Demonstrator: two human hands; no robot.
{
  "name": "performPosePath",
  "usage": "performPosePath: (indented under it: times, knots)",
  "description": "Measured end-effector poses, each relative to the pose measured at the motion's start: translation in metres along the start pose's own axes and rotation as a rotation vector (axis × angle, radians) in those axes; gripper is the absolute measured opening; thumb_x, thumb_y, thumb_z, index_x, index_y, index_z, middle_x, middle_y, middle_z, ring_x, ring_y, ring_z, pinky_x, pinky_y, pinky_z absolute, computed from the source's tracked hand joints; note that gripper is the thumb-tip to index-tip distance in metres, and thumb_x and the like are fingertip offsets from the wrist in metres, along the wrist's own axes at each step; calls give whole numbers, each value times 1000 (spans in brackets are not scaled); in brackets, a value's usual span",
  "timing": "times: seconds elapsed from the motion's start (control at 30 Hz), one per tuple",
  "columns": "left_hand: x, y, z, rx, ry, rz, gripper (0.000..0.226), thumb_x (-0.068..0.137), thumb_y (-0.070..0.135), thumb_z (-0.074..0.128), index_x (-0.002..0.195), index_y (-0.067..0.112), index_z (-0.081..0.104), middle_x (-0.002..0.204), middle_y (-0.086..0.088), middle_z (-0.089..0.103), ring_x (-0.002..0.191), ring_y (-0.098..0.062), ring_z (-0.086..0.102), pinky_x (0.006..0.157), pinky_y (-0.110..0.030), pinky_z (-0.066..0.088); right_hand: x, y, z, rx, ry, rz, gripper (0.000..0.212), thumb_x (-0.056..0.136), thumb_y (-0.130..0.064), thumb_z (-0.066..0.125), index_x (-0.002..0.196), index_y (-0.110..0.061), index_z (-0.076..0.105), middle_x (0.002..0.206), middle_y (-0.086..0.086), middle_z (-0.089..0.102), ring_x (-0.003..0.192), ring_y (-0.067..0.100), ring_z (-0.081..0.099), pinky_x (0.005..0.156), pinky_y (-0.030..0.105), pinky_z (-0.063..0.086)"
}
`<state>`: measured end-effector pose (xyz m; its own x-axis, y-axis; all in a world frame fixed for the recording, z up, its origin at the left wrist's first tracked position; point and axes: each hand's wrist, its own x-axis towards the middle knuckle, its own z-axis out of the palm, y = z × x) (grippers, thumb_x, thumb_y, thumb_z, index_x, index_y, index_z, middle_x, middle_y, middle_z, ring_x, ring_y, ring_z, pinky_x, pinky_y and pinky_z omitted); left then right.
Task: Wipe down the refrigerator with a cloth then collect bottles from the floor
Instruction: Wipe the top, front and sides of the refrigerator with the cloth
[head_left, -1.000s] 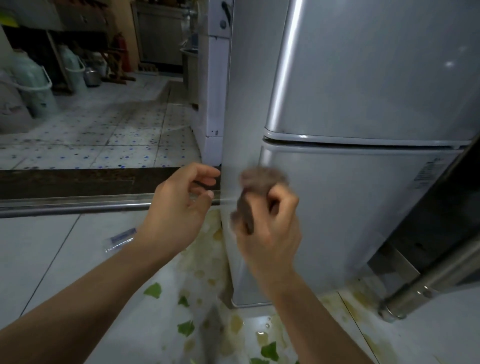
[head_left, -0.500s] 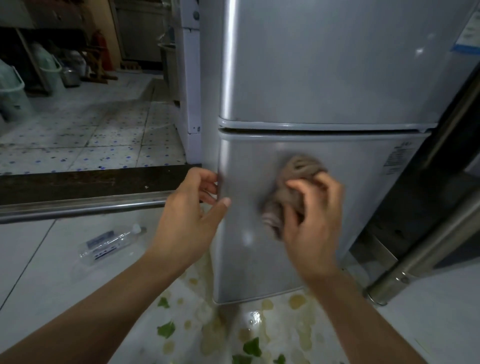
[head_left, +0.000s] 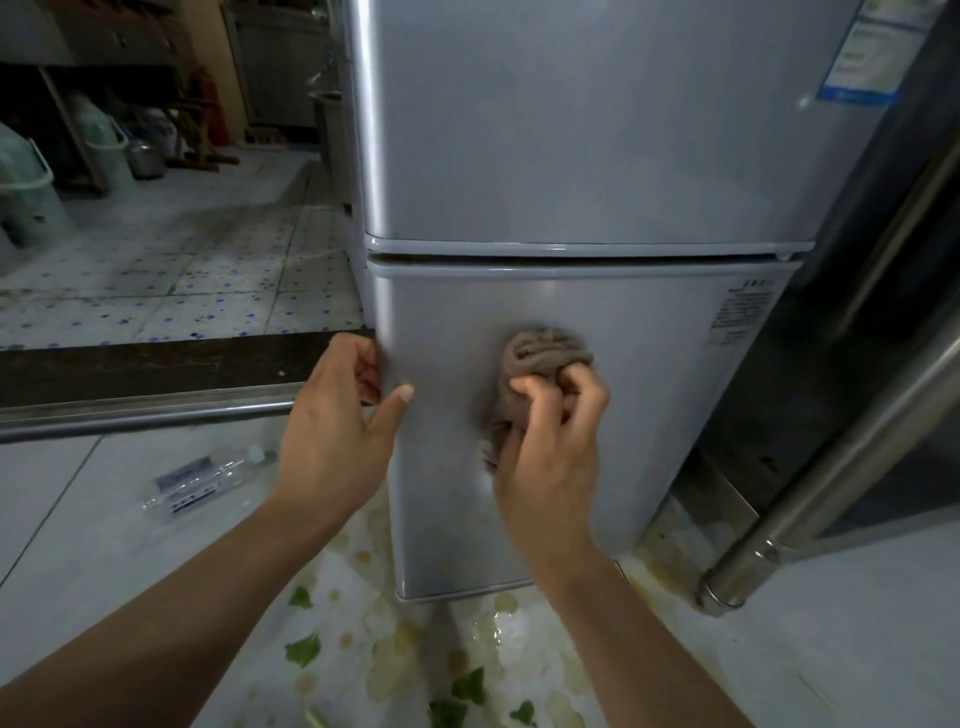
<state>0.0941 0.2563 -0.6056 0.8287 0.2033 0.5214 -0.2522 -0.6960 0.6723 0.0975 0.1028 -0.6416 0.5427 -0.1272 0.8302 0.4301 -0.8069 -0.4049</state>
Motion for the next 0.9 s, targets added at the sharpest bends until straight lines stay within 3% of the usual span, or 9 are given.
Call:
performPosePath:
  times: [0.1,0.2,0.27,0.37,0.43,0.53,0.6,0.77,0.9]
  knots:
    - [-1,1,0,-1,0,6,22,85,22,63,93,25,43,91,5,56,75,1,51,61,-15,36,17,47,-20,-19,75,133,31,75,3,47,104,1,57,124,25,42,111,40,51,96,37,44]
    - [-3,1,2,-16,10,10,21,86,20,61,96,23,42,95,0,58,77,-11,55,67,-25,39,41,95,-46,15,153,351,38,71,19,45,106,5,48,129,28,34,121,38,43,99,5,28]
    - [-5,2,4,-21,25,25,22,86,18,61,97,23,42,94,0,57,77,-14,56,65,-21,40,56,114,-58,17,141,391,41,75,19,49,112,4,44,133,26,30,124,34,42,97,-2,24]
    - [-8,-1,6,-50,47,22,21,86,19,60,99,25,44,88,8,56,78,0,57,59,-7,43,74,124,-63,37,210,430,47,79,12,55,123,-2,43,136,19,32,125,27,42,105,14,30]
    - [-13,-8,8,-44,23,17,21,87,21,58,102,26,45,92,7,57,84,-3,57,61,-13,46,77,125,-59,53,257,436,52,82,8,55,130,-7,40,138,16,34,127,24,41,105,17,30]
    - [-23,-19,13,21,-48,14,22,87,17,57,107,18,48,97,-1,58,89,-18,58,70,-35,51,65,132,-49,92,233,479,63,86,4,50,141,-19,31,138,12,36,125,25,43,104,29,38]
    - [-27,-23,17,43,-57,8,22,87,17,56,107,13,49,96,-3,58,88,-22,58,72,-37,50,49,141,-42,112,209,574,65,88,4,48,142,-25,29,134,13,38,119,26,46,98,27,40]
    - [-28,-23,19,15,-34,9,18,89,18,55,105,12,47,92,-3,57,81,-21,57,72,-39,50,-13,157,-20,58,41,808,58,90,6,41,143,-11,26,139,24,36,123,41,37,105,48,35]
    - [-29,-23,20,-1,-22,19,18,89,16,56,100,20,43,89,2,56,79,-18,55,68,-36,47,-8,154,-20,99,47,899,58,88,8,45,142,-4,28,141,25,33,129,42,34,110,49,31]
